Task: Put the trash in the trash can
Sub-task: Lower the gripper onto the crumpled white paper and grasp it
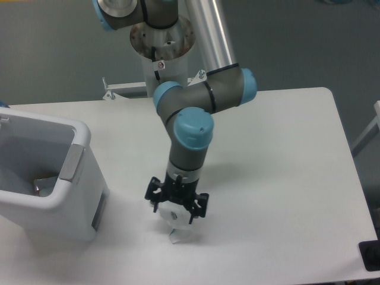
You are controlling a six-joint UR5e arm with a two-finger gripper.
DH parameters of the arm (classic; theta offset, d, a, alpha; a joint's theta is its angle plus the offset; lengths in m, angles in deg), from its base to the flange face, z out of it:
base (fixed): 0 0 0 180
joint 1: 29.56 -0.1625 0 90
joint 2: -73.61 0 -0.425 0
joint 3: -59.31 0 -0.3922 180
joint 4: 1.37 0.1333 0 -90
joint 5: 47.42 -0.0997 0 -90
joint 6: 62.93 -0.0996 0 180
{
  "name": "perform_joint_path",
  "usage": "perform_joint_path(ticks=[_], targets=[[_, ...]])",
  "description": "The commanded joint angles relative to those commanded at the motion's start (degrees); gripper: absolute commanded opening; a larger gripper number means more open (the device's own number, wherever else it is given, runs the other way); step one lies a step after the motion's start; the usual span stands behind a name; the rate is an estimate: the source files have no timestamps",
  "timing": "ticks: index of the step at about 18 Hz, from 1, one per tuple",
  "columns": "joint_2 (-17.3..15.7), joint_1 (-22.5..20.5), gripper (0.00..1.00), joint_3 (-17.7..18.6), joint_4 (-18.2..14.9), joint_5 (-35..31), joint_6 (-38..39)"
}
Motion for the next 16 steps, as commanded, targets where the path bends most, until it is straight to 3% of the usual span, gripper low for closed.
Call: perform_joint_path(ticks=[5, 7, 8, 10, 12, 16], targets=[[1.9, 2.4, 1.00, 0.8, 0.2, -10.4, 0.3], [2.3, 2.5, 0.96, 0.4, 0.2, -11.1, 2.1], [2.3, 2.5, 0.78, 0.1, 0.2, -11.1, 3.3], [2.0, 2.5, 0.30, 0.0, 0.2, -11.2, 3.8], [1.8, 2.5, 0.00, 0.1, 0.0, -11.3, 3.8], [1.1, 2.4, 0.00, -0.2, 0.1, -11.2, 3.7]])
